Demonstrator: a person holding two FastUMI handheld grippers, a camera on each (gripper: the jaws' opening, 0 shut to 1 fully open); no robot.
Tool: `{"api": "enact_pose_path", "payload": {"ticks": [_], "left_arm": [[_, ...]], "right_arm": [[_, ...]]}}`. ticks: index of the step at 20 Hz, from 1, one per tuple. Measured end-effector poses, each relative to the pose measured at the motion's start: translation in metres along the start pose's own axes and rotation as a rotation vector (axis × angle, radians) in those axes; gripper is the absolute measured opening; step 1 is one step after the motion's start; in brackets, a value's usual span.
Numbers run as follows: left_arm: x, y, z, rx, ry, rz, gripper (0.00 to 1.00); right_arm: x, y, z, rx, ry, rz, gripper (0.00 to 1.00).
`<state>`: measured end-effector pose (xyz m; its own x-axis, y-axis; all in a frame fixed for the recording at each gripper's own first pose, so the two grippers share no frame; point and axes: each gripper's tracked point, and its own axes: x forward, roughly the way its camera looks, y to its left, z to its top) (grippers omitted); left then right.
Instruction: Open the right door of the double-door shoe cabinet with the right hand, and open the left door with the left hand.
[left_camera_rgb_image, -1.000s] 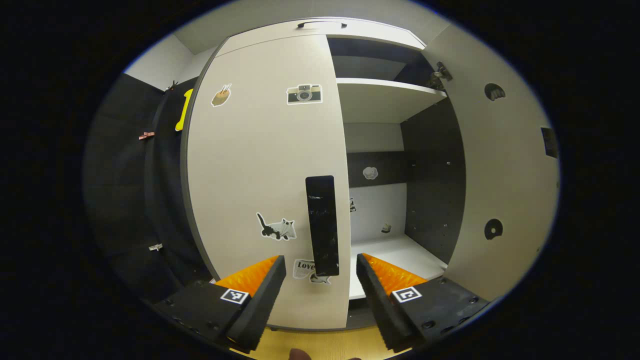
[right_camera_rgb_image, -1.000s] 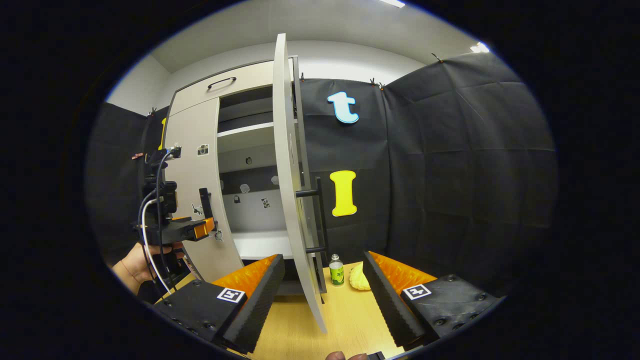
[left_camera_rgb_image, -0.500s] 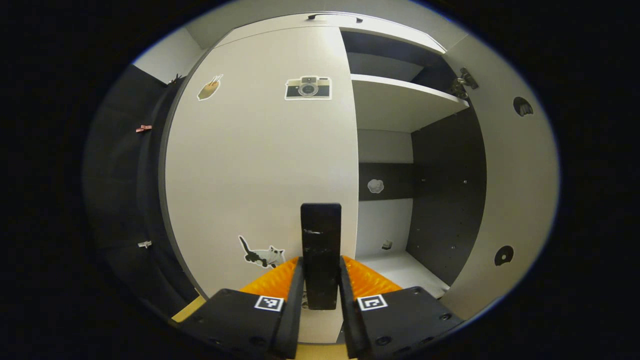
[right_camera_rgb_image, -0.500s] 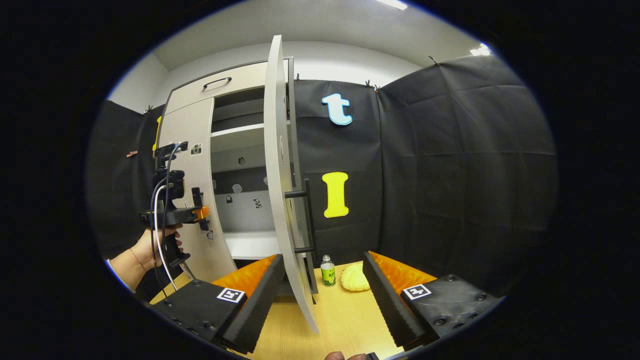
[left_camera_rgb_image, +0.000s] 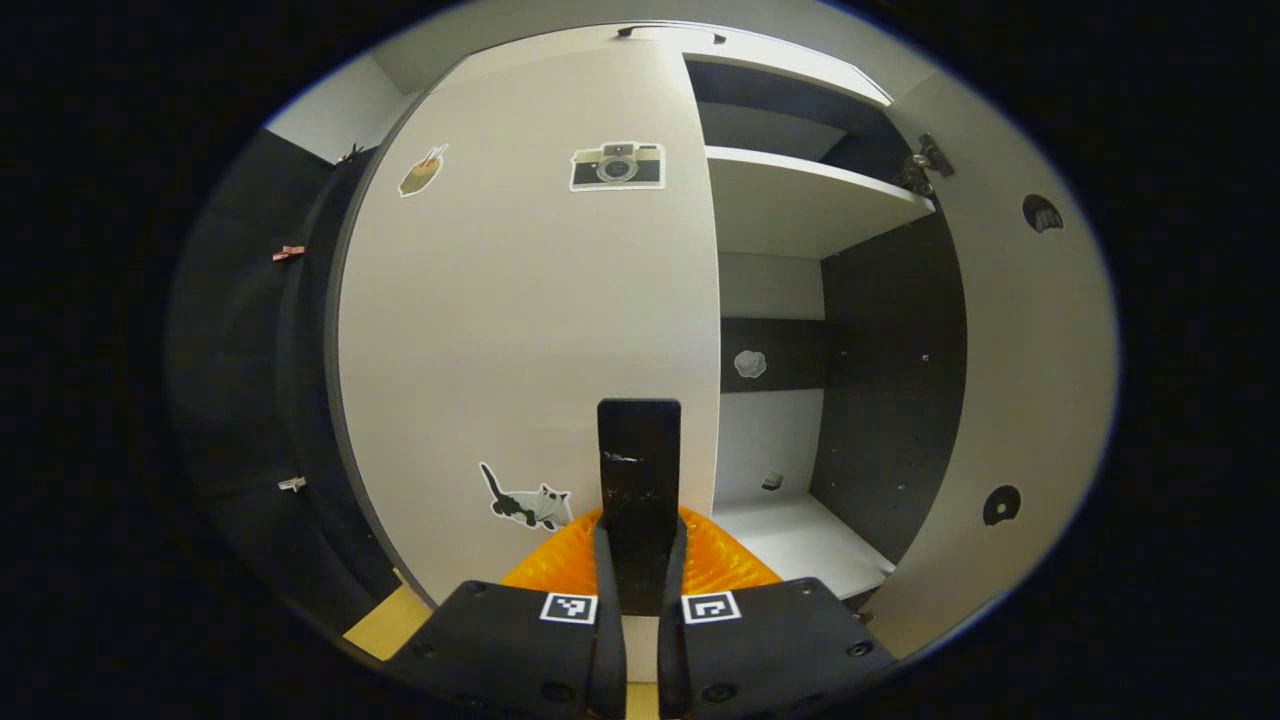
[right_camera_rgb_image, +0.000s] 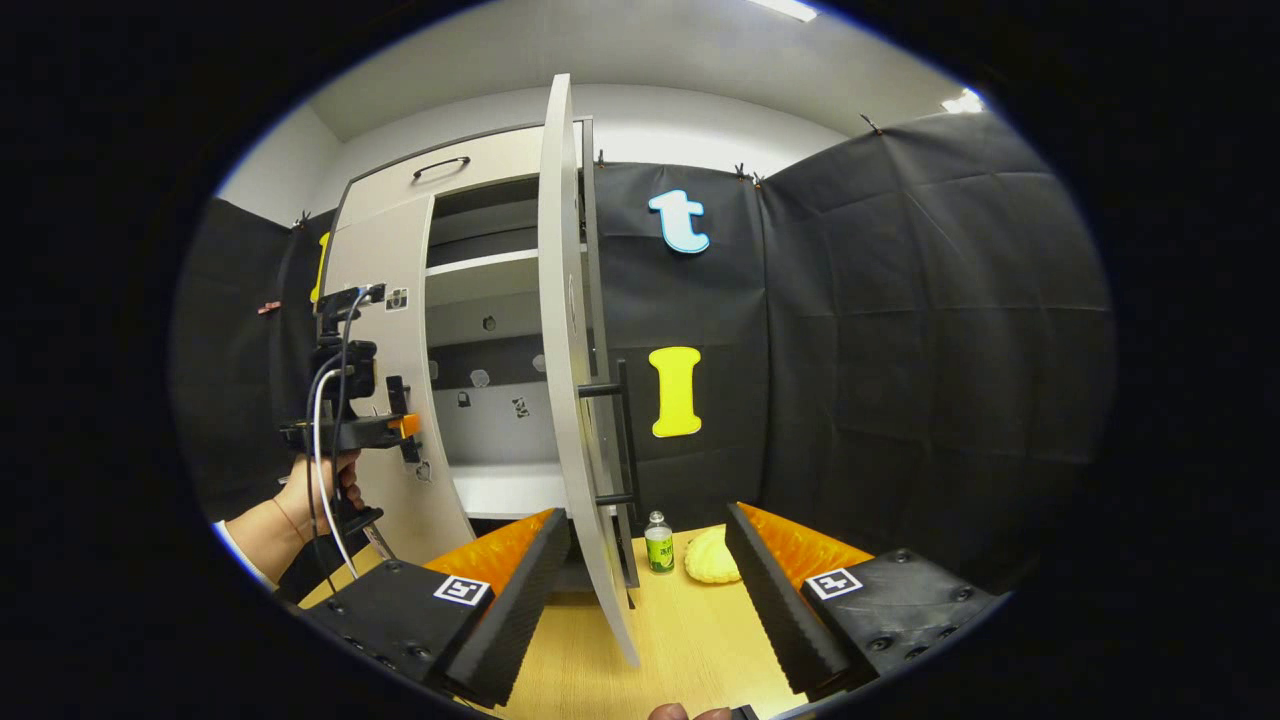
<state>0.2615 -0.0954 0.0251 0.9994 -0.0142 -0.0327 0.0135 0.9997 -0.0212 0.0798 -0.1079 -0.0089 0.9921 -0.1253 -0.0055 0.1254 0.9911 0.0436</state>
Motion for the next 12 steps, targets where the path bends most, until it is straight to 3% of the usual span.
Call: {"api": "enact_pose_path", "payload": {"ticks": [12], "left_arm": [[-0.018,0.016,-0.001,-0.012,0.010,-0.083,0.13]], "right_arm": [[-0.013,0.027,-0.005,0.019,-0.006,0.042,0.98]]}}
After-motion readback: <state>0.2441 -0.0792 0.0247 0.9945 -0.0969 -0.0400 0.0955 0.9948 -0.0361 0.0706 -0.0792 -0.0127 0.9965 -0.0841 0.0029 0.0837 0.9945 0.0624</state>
